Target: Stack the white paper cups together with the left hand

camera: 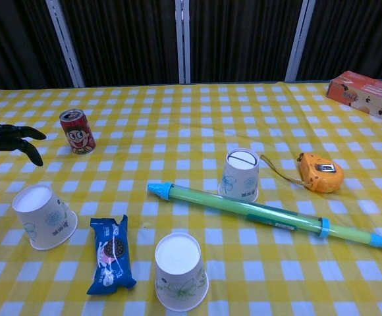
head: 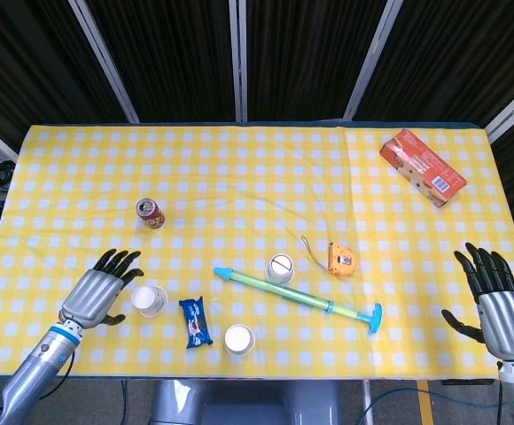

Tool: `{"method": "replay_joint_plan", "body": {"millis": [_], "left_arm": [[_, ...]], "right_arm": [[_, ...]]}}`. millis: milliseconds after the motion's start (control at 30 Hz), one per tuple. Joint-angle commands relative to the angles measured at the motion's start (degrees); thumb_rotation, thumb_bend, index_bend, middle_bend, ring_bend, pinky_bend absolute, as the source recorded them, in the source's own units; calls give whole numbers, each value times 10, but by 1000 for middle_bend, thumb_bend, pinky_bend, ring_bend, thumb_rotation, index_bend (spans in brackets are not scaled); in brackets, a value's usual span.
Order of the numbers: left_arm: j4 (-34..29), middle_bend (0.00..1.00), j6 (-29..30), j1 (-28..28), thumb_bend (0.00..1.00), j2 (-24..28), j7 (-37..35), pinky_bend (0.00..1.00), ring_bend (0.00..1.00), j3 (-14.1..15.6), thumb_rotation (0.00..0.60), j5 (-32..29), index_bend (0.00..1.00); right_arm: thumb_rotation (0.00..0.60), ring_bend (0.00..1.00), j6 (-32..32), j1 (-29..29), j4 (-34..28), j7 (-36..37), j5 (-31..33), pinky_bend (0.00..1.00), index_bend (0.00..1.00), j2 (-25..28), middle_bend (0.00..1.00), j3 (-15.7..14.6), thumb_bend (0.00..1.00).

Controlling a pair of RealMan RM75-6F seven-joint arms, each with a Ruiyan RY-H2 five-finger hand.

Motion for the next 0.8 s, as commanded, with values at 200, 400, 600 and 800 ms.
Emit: {"method": "replay_joint_plan", "body": {"millis": [200, 400, 600, 800], "left_arm": [[8, 0, -18, -31, 192, -41, 48, 0, 0, -8, 600, -50, 288], [15, 0, -16, -41, 331, -60, 59, 0, 0, -9, 600, -70, 371], [13, 0, -4, -41, 358, -61, 52, 0, 0, -1, 600, -65, 424], [-9, 0, 16, -40, 359, -42, 30, 0, 0, -6, 600, -46, 425]], "right_arm": [[600, 0, 5, -1, -3, 10, -4, 0, 101, 4, 0, -1, 65], [600, 0, 4, -1, -3, 13, -4, 0, 106, 4, 0, -1, 65], [600, 0, 7, -2, -2, 14, -6, 0, 109, 4, 0, -1, 66], [600, 0, 8, -2, -2, 16, -6, 0, 109, 4, 0, -1, 66]]}}
